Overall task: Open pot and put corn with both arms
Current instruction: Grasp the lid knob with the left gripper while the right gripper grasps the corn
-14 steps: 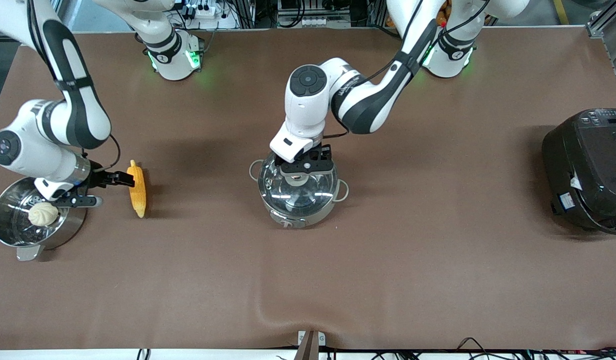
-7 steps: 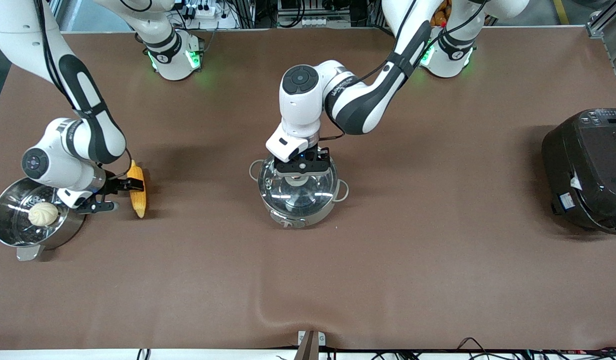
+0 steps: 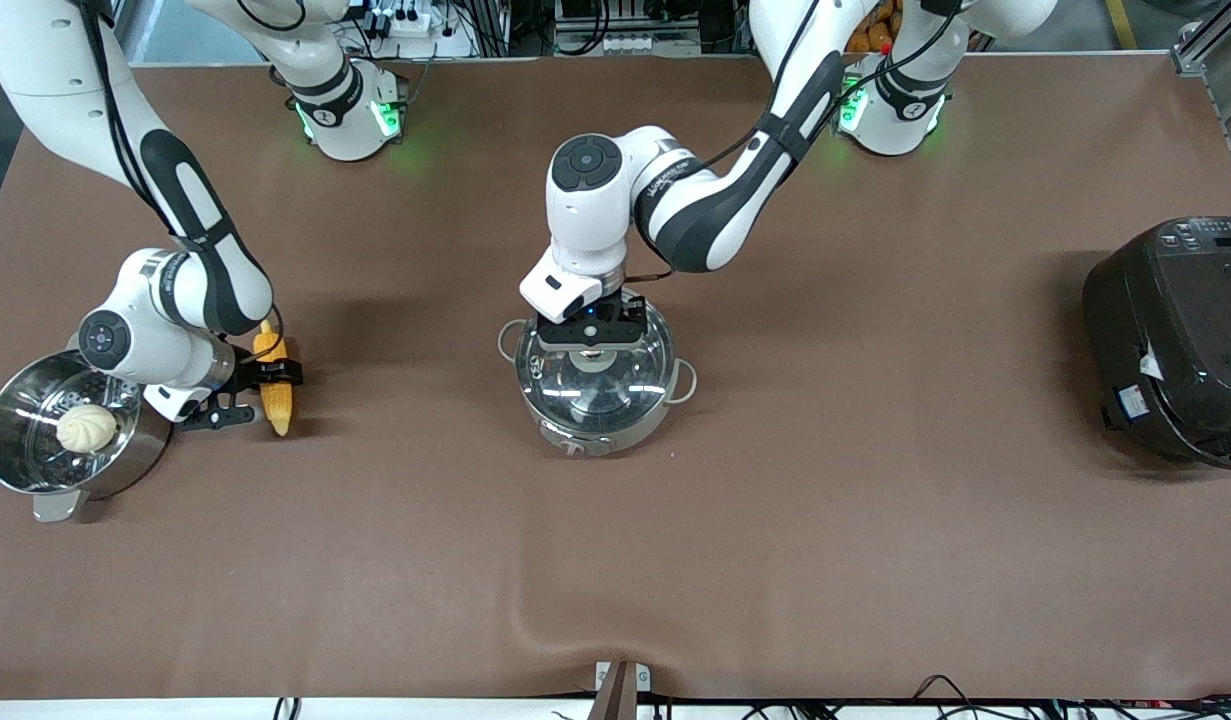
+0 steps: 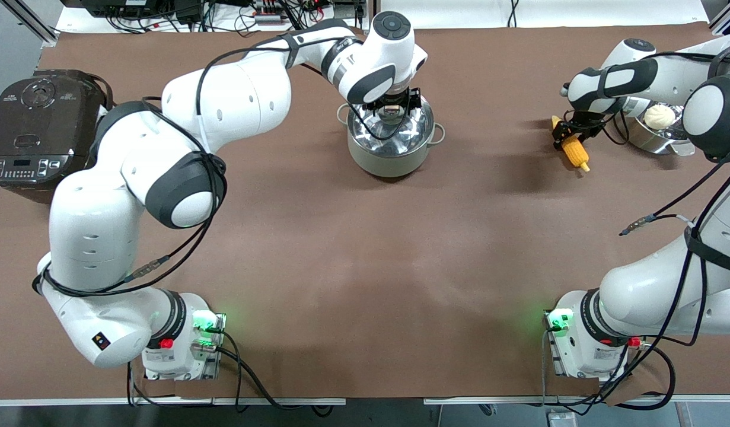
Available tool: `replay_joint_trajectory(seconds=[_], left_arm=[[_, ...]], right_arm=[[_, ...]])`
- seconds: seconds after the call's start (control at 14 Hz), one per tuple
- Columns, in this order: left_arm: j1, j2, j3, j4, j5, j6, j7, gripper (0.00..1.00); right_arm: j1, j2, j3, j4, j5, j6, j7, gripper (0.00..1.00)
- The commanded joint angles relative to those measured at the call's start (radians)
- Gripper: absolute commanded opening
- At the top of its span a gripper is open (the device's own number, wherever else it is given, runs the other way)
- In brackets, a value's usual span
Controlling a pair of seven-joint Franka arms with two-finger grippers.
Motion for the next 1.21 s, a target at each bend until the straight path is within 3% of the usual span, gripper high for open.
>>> replay_joint_trajectory(seconds=[0.0, 0.07, 0.14, 0.21, 0.5, 0.86, 1.14], left_arm=[[-0.013, 0.027, 0.013, 0.036, 0.027, -0.003, -0.035, 1.0], [-0.015, 0.028, 0.011, 0.036, 0.027, -0.003, -0.048, 1.0], [-0.015, 0.027, 0.008, 0.036, 0.022, -0.003, -0.099, 0.4], [-0.015, 0.027, 0.007, 0.036, 0.02, -0.003, -0.154, 0.0], [-0.013, 0.015, 0.005, 0.036, 0.02, -0.003, -0.17, 0.0], [-0.007, -0.043, 0.007, 0.035, 0.011, -0.02, -0.173, 0.0], [0.092, -0.194, 0.01, 0.03, -0.007, -0.128, -0.17, 0.0]], right_arm=[[0.033, -0.068, -0.004, 0.054, 0.016, -0.168, -0.016, 0.0], [0.033, -0.069, -0.004, 0.083, 0.016, -0.207, -0.016, 0.0], [0.041, -0.077, -0.002, 0.114, 0.016, -0.233, -0.016, 0.0], [0.056, -0.08, -0.002, 0.161, 0.01, -0.279, -0.019, 0.0], [0.139, -0.074, 0.007, 0.352, 0.019, -0.429, -0.06, 0.0], [0.225, -0.077, 0.02, 0.406, 0.062, -0.436, -0.036, 0.0], [0.308, -0.094, 0.021, 0.43, 0.065, -0.489, 0.103, 0.0]])
